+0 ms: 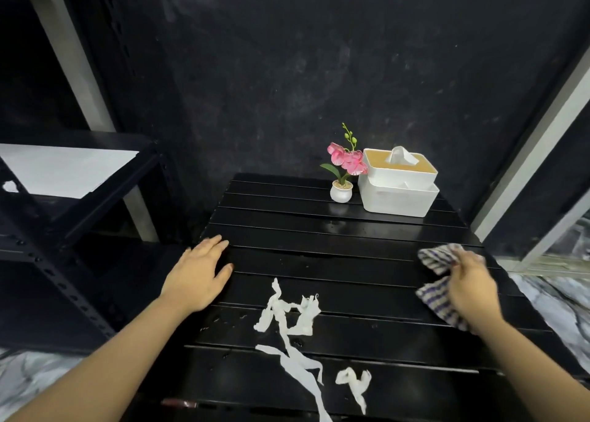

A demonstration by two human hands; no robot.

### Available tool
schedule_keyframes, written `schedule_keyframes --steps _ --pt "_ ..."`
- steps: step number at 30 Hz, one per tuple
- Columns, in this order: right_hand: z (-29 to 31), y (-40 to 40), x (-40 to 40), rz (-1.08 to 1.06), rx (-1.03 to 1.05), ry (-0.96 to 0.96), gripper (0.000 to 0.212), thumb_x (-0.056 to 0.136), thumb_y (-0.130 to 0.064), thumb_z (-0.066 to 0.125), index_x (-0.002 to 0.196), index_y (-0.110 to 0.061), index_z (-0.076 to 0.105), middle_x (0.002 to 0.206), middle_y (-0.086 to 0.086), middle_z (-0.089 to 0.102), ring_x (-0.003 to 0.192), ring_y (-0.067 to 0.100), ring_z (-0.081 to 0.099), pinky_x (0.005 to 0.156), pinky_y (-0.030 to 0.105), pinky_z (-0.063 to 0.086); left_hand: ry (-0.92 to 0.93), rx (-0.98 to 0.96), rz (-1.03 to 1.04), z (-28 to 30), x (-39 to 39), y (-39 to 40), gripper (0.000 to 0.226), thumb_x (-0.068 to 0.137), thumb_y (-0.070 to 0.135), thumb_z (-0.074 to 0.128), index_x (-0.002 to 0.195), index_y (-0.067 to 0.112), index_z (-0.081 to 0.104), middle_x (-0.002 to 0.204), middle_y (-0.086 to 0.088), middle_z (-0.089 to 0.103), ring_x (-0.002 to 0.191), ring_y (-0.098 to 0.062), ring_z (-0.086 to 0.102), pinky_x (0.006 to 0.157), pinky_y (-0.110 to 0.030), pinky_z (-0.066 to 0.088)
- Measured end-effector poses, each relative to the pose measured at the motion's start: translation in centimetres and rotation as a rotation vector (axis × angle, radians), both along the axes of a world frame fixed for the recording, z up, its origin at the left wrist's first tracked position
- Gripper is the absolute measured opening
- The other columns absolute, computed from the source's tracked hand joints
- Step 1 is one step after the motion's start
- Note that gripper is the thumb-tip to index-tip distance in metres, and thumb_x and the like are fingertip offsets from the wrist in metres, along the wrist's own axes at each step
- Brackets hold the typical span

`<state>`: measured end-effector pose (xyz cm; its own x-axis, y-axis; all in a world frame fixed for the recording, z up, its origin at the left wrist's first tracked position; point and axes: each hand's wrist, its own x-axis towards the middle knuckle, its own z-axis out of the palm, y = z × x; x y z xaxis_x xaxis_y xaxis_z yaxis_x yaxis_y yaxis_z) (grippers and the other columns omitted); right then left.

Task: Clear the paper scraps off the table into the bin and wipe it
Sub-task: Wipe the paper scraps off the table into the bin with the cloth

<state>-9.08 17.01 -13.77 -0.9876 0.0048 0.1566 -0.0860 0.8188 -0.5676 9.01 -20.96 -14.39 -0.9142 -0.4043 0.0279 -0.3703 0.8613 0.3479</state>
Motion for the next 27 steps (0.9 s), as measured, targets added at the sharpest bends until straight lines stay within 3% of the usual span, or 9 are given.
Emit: schedule_keyframes --steps 2,5,9,13,17,27 --pt "-0.9 1.0 -2.1 -0.036 0.097 -0.047 0.037 0.090 -0.003 0.038 0.126 0.003 0.045 0.131 0.029 0.046 0.124 0.044 0.038 0.104 0.052 0.034 -0.017 0.000 -0.001 -0.6 -0.4 -0.1 0.055 0.096 0.038 0.039 0.146 0.021 0.025 0.157 0.003 0.019 0.146 -0.015 0.013 0.121 -0.036 0.009" --pt "-1.5 0.1 -3.9 0.008 0.194 -0.108 0.040 0.092 -0.010 0.034 0.130 0.000 0.039 0.135 0.027 0.041 0.125 0.043 0.037 0.103 0.052 0.036 -0.004 0.004 0.003 -1.2 -0.5 -0.1 0.054 0.097 0.038 0.036 0.146 0.022 0.024 0.157 0.005 0.017 0.146 -0.013 0.010 0.121 -0.034 0.007" --pt "-1.6 -3.8 -5.2 0.153 0.240 -0.090 0.040 0.092 -0.012 0.032 0.132 -0.006 0.037 0.140 0.023 0.039 0.125 0.041 0.039 0.102 0.047 0.036 0.011 -0.023 0.005 -1.4 -0.6 -0.1 0.053 0.097 0.038 0.034 0.147 0.023 0.023 0.157 0.007 0.016 0.146 -0.011 0.010 0.120 -0.032 0.006" --pt "-1.4 -9.5 -4.5 0.354 0.216 -0.053 0.035 0.091 -0.009 0.034 0.124 -0.011 0.043 0.131 0.019 0.045 0.119 0.041 0.046 0.098 0.047 0.040 0.010 -0.022 0.006 -1.5 -0.6 -0.2 0.053 0.097 0.039 0.032 0.147 0.024 0.021 0.158 0.008 0.015 0.146 -0.010 0.008 0.120 -0.031 0.004" --pt "-1.3 -14.8 -2.7 0.535 0.225 -0.054 0.045 0.093 -0.006 0.033 0.138 -0.008 0.032 0.148 0.018 0.032 0.138 0.029 0.029 0.110 0.039 0.029 0.012 -0.025 -0.001 -1.3 -0.6 -0.2 0.053 0.097 0.038 0.032 0.147 0.022 0.021 0.158 0.006 0.015 0.146 -0.012 0.008 0.119 -0.031 0.004" --pt "-1.8 -21.6 2.7 0.936 0.181 -0.029 0.051 0.096 -0.011 0.033 0.144 -0.020 0.021 0.156 0.003 0.015 0.145 0.013 0.011 0.118 0.027 0.010 0.019 -0.003 0.004 -1.4 -0.4 -0.2 0.054 0.096 0.038 0.034 0.147 0.023 0.023 0.157 0.006 0.017 0.146 -0.011 0.009 0.119 -0.032 0.006"
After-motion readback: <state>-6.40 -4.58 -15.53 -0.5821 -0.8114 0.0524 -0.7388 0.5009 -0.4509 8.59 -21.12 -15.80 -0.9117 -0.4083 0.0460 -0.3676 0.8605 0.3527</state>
